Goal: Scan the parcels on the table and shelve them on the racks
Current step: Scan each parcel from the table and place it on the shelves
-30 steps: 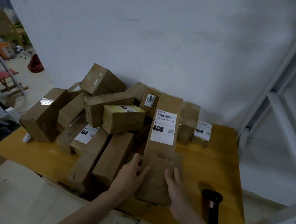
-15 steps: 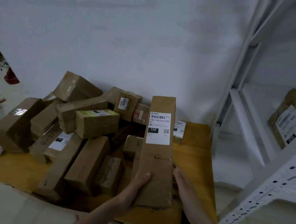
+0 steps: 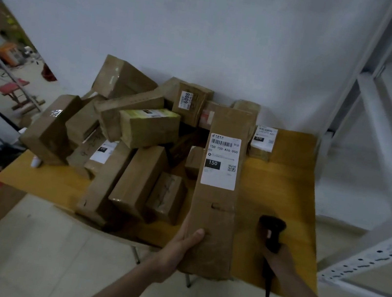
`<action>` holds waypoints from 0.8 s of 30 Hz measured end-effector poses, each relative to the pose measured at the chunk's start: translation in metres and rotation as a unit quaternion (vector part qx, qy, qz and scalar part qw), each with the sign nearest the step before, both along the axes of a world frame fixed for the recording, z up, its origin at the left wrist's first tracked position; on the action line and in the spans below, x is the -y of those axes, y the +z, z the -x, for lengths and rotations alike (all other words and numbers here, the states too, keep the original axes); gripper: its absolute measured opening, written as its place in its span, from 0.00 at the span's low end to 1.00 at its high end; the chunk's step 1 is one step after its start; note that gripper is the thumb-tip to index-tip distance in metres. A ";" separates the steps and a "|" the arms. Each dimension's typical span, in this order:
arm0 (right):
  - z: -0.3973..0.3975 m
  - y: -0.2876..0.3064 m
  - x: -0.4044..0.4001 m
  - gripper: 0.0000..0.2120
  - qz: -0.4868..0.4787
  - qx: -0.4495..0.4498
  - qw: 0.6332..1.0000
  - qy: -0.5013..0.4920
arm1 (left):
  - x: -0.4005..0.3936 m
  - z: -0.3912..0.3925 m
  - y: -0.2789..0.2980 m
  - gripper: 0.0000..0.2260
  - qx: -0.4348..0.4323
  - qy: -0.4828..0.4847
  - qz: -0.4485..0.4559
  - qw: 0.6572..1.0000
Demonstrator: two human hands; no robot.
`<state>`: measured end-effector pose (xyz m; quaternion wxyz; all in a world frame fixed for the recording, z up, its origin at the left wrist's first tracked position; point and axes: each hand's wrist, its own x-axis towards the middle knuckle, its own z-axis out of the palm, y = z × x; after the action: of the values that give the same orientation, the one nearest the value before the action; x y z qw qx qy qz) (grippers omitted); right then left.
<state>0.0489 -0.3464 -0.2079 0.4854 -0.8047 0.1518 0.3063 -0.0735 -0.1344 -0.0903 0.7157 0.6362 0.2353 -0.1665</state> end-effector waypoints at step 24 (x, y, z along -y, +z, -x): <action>0.086 0.235 -0.005 0.07 -0.161 0.162 0.973 -0.029 | 0.007 -0.014 -0.006 0.35 0.129 -0.095 -0.077 0.984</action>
<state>-0.0370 -0.3414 0.0275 0.6352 -0.7503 0.0432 0.1779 -0.0600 -0.1410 -0.0965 0.6701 0.7247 0.0915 -0.1318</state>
